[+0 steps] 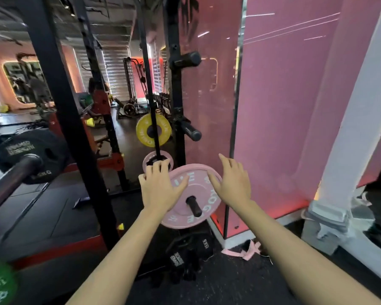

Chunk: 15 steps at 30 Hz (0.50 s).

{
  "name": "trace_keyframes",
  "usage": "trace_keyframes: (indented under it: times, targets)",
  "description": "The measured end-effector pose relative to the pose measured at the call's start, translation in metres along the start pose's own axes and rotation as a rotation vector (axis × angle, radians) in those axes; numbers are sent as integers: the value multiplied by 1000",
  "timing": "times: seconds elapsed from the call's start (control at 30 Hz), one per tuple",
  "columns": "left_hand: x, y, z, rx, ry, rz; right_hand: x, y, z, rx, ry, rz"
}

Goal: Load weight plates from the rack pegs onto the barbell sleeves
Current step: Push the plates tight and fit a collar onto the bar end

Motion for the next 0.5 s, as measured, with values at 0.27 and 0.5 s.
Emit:
trace_keyframes:
  times: [0.27,0.5]
  targets:
    - [-89,-18,-100,49,-27,41,-89,19,-76,72,-4,8]
    - [-145,-39,-173,77,-55,92,-151,37,-140,97,-33,12]
Point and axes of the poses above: each hand's wrist, its own x-axis away from the middle knuckle, its own z-axis out of the back of the hand, y = z × x, the point moved 4 cm from there along -x, towards the middle knuckle, and after that the axes turned 8 degrees about y, right-handed, at the moved point
